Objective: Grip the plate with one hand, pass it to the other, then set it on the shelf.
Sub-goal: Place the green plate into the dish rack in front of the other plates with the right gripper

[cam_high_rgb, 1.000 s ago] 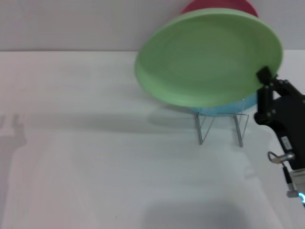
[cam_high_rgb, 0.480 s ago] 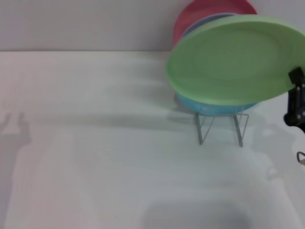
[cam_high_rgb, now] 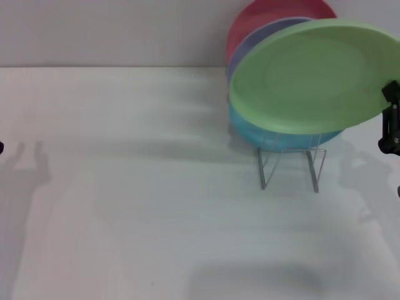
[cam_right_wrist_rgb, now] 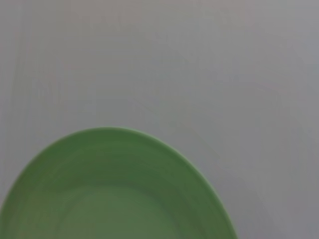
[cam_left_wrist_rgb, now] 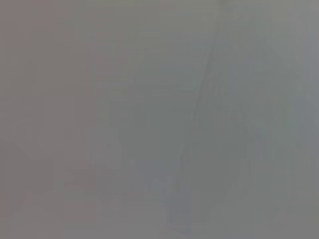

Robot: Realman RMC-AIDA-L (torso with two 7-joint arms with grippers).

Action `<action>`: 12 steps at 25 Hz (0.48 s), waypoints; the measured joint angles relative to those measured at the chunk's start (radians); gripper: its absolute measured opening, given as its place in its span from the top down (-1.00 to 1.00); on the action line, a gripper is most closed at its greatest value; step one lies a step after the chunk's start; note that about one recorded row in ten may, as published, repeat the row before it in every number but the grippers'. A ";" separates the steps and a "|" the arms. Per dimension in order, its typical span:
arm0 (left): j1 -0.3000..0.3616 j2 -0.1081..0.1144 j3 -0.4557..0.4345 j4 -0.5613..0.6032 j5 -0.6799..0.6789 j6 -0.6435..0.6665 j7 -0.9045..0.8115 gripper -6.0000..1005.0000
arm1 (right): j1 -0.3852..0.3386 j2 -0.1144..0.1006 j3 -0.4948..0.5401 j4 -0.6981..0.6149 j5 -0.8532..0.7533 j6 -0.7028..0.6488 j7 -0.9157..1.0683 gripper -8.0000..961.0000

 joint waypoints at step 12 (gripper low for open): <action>-0.023 -0.003 0.000 -0.009 0.000 -0.015 0.002 0.38 | 0.009 -0.001 -0.012 -0.089 -0.008 0.042 0.067 0.93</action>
